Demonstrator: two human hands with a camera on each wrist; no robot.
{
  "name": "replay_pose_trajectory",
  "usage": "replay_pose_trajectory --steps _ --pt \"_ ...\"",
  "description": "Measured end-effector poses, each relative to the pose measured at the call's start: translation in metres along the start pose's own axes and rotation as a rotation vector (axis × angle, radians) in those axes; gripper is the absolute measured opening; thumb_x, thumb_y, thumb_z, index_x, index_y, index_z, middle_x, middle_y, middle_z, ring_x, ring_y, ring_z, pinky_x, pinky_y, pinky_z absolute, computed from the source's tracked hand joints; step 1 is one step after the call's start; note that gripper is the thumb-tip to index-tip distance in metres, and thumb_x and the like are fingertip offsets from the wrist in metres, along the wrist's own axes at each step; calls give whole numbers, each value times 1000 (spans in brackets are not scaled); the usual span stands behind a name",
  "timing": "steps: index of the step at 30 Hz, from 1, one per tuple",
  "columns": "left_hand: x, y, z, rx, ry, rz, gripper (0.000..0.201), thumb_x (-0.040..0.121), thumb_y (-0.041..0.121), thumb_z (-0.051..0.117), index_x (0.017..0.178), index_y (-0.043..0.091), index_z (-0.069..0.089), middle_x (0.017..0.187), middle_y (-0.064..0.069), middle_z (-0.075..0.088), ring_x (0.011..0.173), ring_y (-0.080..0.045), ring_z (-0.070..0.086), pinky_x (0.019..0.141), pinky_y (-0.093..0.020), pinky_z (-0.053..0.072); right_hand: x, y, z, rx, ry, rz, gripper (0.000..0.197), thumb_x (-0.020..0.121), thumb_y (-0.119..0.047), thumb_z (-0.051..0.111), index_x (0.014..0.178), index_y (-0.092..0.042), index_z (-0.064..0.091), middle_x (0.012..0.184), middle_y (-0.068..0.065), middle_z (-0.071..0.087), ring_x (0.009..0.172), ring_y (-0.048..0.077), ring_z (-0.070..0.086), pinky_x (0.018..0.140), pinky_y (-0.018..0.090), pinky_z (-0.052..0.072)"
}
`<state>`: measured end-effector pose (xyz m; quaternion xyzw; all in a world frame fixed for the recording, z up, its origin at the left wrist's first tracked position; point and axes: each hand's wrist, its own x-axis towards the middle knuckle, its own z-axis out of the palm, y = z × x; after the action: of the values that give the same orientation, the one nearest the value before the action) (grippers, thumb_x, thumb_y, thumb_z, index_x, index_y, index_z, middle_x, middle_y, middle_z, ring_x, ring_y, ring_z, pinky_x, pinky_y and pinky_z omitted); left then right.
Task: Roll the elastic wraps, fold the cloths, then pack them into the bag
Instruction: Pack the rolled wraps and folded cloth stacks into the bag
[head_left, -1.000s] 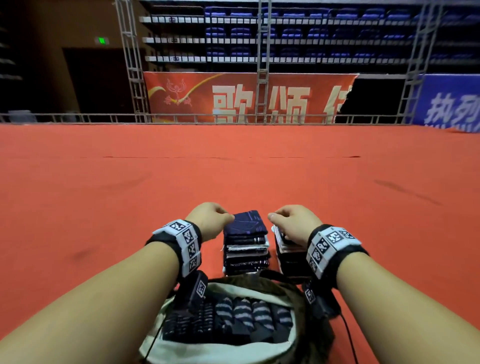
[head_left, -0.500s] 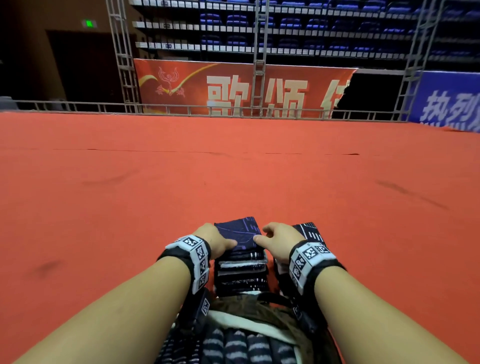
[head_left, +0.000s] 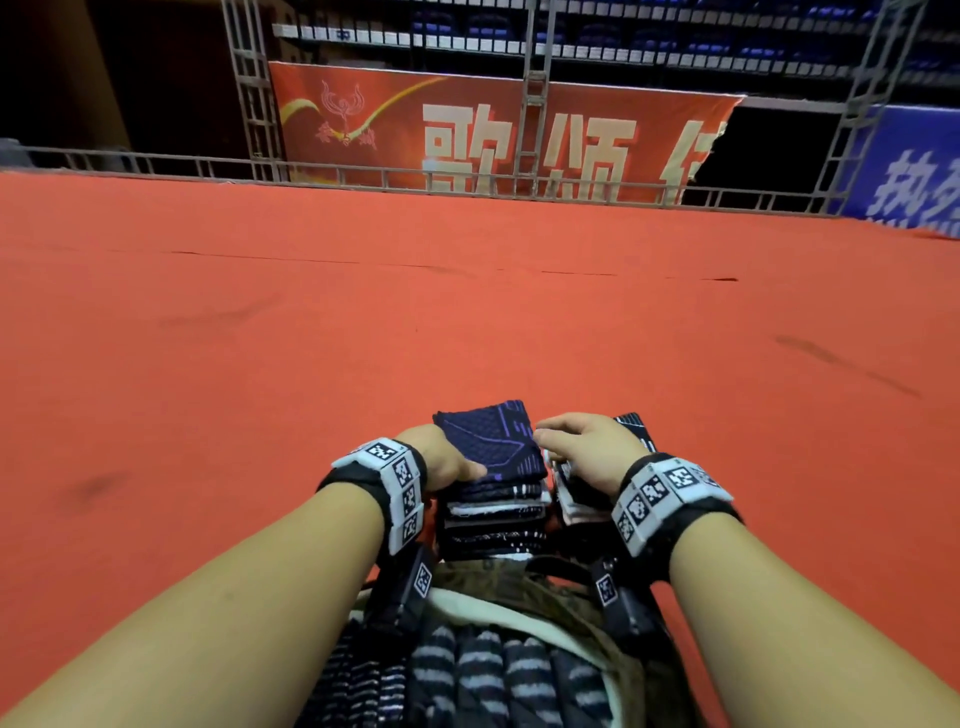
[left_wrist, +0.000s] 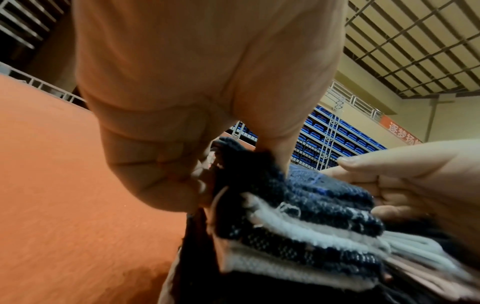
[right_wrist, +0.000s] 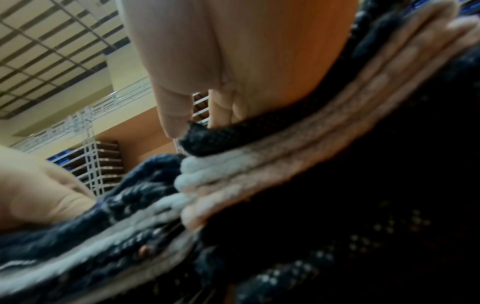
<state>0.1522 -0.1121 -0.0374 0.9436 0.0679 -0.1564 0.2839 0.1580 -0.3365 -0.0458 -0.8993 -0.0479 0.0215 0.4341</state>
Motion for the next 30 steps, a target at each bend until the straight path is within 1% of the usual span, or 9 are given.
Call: replay_pose_trajectory --steps 4,8,13,17,22,24,26,28,30 --pt "-2 2 0 2 33 18 51 84 50 77 113 9 68 100 -7 68 85 -27 63 72 -34 51 -1 12 -10 201 15 19 16 87 -38 69 101 -33 76 95 -8 77 94 9 72 76 31 53" --pt "1 7 2 10 94 45 66 75 50 84 123 10 62 112 -4 71 97 -25 68 87 -38 57 -4 13 -9 350 19 46 20 78 -37 72 95 -30 79 99 9 77 80 16 66 69 30 48" --pt "-5 13 5 55 147 77 82 84 42 80 145 10 34 134 -10 59 116 -31 61 95 -41 53 -4 18 -11 467 24 43 13 95 -12 64 104 -16 74 101 10 76 82 17 63 65 26 48" --pt "-11 15 5 66 143 80 70 86 42 78 134 7 41 124 -11 60 102 -28 59 79 -35 48 -2 25 -10 457 40 35 11 89 -17 70 98 -21 77 100 13 77 84 20 66 72 32 50" --pt "-19 16 4 9 166 108 57 86 41 79 119 9 46 103 -2 56 93 -24 56 71 -32 43 -3 22 -10 470 78 24 12 95 -14 65 100 -17 75 98 7 78 84 16 69 65 27 51" --pt "-20 16 1 -77 156 106 46 83 39 81 105 8 54 96 -4 62 88 -24 59 64 -33 43 -1 24 -9 463 91 32 12 95 -20 65 100 -17 76 96 4 78 85 14 70 66 27 51" --pt "-22 17 -3 -275 123 121 43 72 38 85 92 5 67 92 -10 74 85 -27 69 68 -35 54 0 24 -8 468 96 40 18 94 -30 66 99 -16 76 98 5 78 80 13 68 65 28 50" --pt "-23 16 -5 -534 85 113 47 64 34 85 97 3 73 96 -14 77 90 -33 74 81 -48 60 4 25 -5 499 96 56 33 92 -43 66 98 -12 76 98 8 78 76 13 64 61 26 47" --pt "-31 17 -7 -744 29 125 41 75 22 83 109 1 71 102 -14 77 91 -30 75 77 -45 63 5 23 -4 537 96 70 40 96 -47 61 100 -9 75 93 7 77 73 13 61 55 22 46"
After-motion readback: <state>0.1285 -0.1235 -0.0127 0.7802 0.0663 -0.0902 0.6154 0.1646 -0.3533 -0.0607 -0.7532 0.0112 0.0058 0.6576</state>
